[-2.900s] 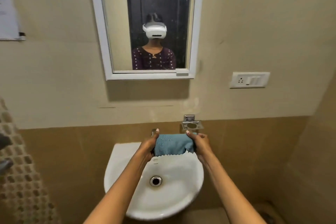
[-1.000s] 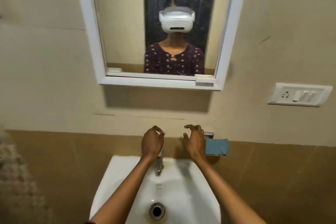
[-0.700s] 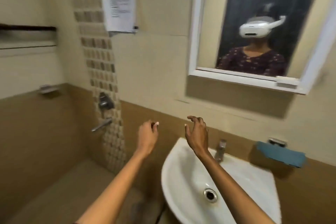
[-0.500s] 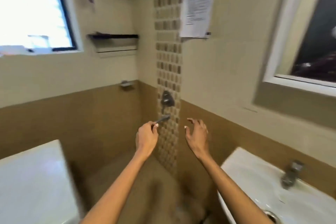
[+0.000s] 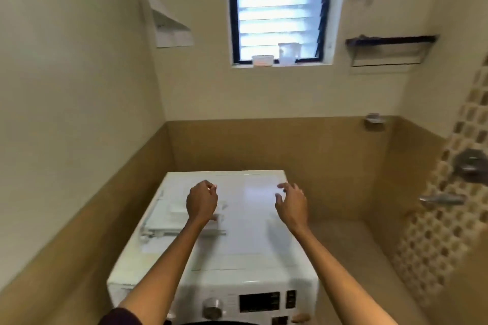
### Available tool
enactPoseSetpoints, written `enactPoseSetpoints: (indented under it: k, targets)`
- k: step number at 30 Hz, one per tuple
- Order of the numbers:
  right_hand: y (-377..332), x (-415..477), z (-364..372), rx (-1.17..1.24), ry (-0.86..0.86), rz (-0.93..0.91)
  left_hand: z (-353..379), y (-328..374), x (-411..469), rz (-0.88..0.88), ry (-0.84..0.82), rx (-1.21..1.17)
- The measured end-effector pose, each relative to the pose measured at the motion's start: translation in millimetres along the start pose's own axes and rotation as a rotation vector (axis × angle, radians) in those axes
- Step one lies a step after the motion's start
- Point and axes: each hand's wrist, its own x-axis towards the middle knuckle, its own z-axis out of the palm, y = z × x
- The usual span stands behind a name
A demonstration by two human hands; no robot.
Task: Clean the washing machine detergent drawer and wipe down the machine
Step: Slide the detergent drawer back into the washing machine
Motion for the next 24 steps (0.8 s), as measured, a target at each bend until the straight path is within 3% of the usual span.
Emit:
enactPoseSetpoints:
  k: [5,11,18,24]
  targets:
    - [-52.5,0.5,111.7,0.071,-0.167,0.094,-51.8,-93.4,82.5,-0.087,0.013,0.105]
    - [-76.3,-1.8,204.8,0.006,-0.301,0.256,-54.6,-171.5,164.8,-0.151,-0.163,0.143]
    - [-73.8,-16.4,248.1,0.048,-0.28,0.457,-24.6,-215.6,200.5,-0.321,-0.415,0.132]
    - [-73.4,-10.9,261.0,0.167,-0.194,0.525,-5.8,-229.9,206.3,-0.472,-0.473,-0.045]
